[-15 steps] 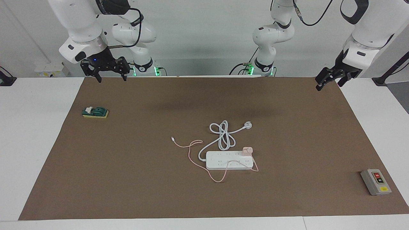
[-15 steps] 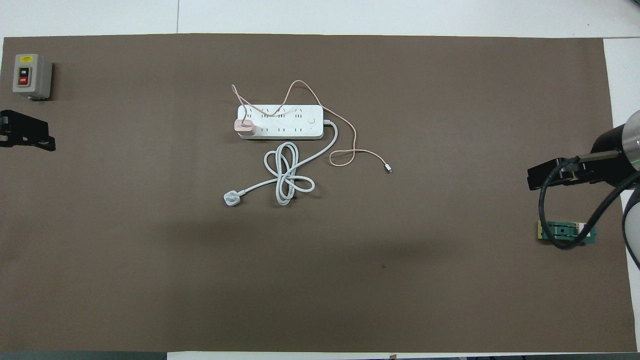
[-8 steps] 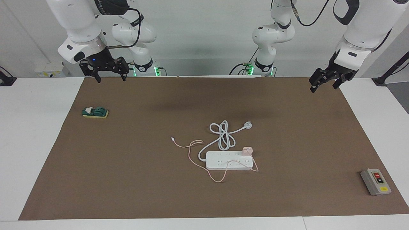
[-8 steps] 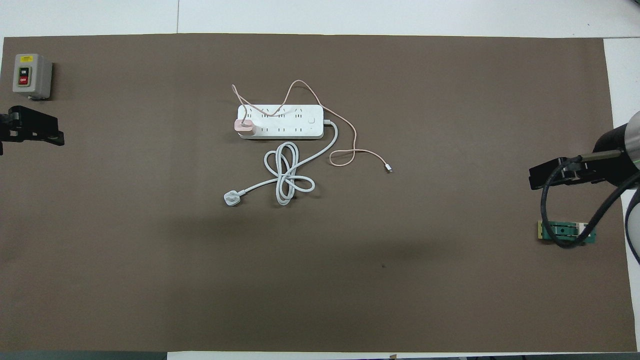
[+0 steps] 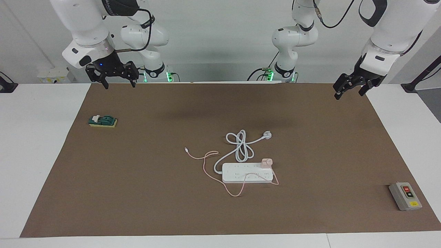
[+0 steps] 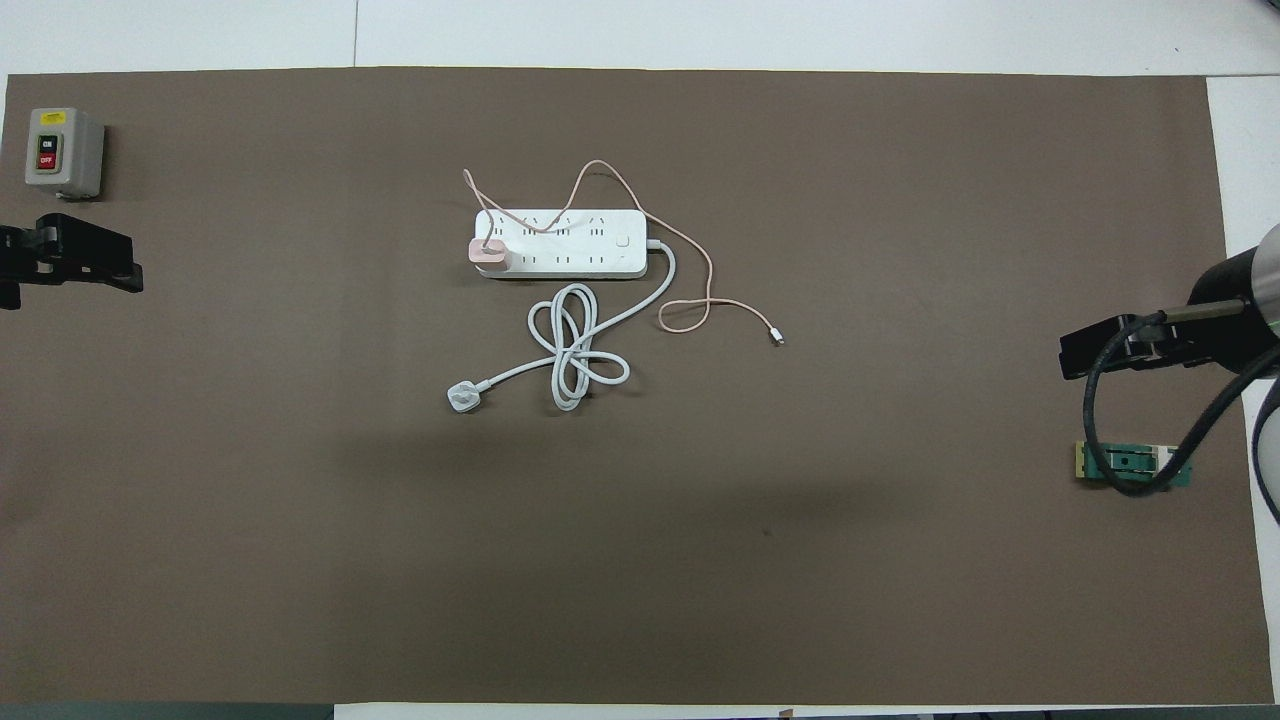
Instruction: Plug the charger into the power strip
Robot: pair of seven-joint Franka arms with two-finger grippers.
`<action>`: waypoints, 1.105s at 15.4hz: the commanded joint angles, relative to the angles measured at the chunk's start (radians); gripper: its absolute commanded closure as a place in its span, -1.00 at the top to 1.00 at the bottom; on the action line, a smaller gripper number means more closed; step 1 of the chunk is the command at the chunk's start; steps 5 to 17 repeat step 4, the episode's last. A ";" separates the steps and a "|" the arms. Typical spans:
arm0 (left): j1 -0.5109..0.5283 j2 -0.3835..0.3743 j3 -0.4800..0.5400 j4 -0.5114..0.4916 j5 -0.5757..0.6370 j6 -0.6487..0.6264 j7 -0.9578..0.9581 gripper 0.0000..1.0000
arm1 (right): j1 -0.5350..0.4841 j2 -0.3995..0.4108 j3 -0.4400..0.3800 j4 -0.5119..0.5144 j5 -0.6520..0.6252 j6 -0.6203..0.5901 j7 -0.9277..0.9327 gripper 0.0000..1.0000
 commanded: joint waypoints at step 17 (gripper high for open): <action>-0.010 -0.023 0.013 -0.019 0.008 -0.002 0.000 1.00 | -0.016 -0.020 0.003 -0.015 0.017 0.001 -0.021 1.00</action>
